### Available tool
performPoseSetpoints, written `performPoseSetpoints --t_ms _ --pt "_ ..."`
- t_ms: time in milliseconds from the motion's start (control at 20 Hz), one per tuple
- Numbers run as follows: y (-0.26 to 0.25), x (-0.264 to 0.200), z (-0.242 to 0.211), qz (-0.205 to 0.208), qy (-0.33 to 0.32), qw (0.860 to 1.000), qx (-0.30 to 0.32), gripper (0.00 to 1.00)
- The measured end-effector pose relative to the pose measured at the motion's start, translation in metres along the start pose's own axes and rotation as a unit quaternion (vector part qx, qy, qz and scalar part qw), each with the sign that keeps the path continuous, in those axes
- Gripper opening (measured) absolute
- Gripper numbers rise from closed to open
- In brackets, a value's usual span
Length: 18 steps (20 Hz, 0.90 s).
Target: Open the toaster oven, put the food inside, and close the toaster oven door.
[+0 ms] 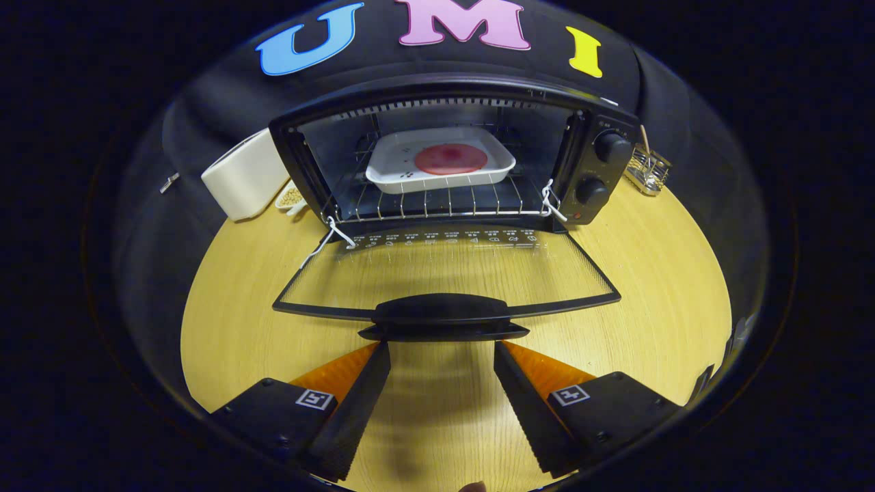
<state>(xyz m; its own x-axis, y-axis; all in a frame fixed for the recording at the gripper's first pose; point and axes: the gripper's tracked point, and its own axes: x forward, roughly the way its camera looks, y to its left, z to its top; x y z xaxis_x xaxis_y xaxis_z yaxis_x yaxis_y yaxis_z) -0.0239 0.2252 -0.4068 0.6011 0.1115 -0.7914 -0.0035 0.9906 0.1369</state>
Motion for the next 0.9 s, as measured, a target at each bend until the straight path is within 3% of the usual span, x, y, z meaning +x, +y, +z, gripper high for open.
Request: performPoseSetpoints --t_ms 400,900 --pt "0.005 -0.037 0.047 0.013 -0.096 0.995 -0.032 0.99" --pt "0.006 -0.078 0.107 0.019 -0.163 0.986 -0.025 0.99"
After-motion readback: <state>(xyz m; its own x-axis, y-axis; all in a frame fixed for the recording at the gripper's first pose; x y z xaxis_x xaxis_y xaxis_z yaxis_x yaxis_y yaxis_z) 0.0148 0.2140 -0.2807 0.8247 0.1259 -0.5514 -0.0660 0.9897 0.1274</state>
